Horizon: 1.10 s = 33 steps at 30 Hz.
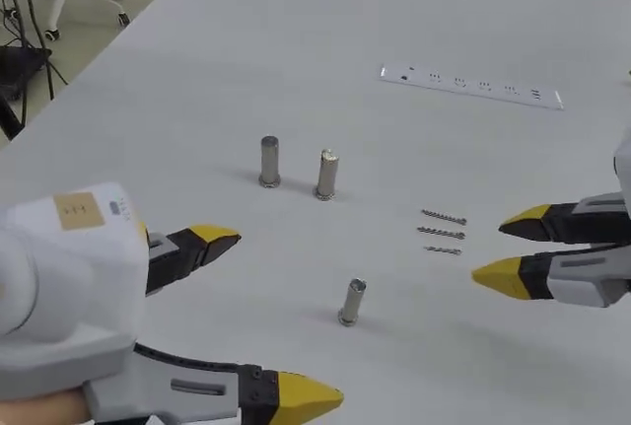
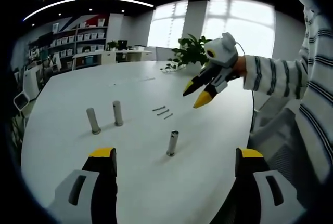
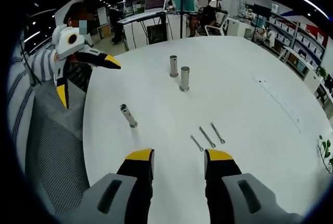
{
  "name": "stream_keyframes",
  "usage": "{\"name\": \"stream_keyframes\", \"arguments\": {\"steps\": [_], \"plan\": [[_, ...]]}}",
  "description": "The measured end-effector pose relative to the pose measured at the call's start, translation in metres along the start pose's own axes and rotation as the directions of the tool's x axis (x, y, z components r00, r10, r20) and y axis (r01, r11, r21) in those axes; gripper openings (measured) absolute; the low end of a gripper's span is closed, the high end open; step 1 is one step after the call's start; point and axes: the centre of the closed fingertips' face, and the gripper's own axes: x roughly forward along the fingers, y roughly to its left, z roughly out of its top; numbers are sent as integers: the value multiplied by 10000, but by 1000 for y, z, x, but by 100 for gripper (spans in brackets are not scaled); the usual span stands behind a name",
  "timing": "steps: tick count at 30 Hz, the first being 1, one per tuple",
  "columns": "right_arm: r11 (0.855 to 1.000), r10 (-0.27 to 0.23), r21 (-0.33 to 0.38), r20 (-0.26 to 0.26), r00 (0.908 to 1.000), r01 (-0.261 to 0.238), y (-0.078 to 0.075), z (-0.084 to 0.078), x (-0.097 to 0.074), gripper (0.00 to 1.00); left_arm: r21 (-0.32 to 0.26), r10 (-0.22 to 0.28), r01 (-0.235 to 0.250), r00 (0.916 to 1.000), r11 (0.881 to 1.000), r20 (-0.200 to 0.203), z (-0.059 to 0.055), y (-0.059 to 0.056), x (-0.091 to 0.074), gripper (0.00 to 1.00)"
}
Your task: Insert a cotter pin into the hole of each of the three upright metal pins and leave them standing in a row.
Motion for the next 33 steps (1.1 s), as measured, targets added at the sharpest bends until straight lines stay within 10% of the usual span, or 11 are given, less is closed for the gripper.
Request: {"name": "stream_keyframes", "arguments": {"steps": [6,33], "plan": [[9981,376,-466,-740,9965,-411,-2,-7,14,19,-135,-12,14,9998,9999,174,2,-3,-1,92],[9857,472,-1455,-2434,9688,-845,-31,-18,58,6,-434,374,-367,9992,9984,138,-4,3,-4,90]]}}
